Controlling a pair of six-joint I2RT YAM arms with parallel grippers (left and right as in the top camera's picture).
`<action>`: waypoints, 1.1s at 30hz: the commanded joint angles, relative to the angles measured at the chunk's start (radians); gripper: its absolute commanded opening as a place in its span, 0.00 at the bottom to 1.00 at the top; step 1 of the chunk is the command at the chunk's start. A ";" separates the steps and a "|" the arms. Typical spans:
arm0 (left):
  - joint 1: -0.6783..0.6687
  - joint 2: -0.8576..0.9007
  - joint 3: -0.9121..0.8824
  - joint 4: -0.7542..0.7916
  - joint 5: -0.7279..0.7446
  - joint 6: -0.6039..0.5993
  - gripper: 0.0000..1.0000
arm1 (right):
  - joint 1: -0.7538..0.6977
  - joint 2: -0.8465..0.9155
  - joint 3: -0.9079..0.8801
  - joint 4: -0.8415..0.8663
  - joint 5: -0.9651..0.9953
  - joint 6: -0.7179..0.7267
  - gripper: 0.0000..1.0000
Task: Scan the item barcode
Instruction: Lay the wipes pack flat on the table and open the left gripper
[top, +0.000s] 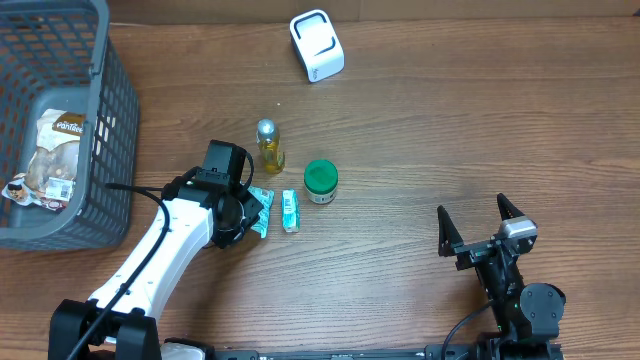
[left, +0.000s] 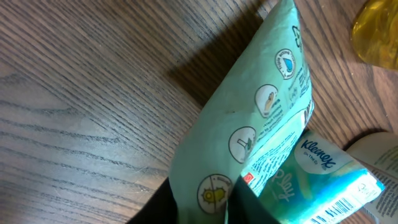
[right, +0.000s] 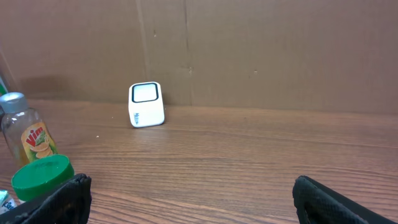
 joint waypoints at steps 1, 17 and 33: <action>-0.006 -0.011 -0.010 -0.004 -0.009 0.076 0.27 | -0.004 -0.008 -0.011 0.005 -0.001 -0.002 1.00; -0.006 -0.011 -0.010 -0.003 -0.026 0.394 0.72 | -0.004 -0.008 -0.011 0.005 -0.001 -0.002 1.00; -0.006 -0.011 -0.010 -0.108 0.015 0.500 0.55 | -0.004 -0.008 -0.011 0.005 -0.001 -0.002 1.00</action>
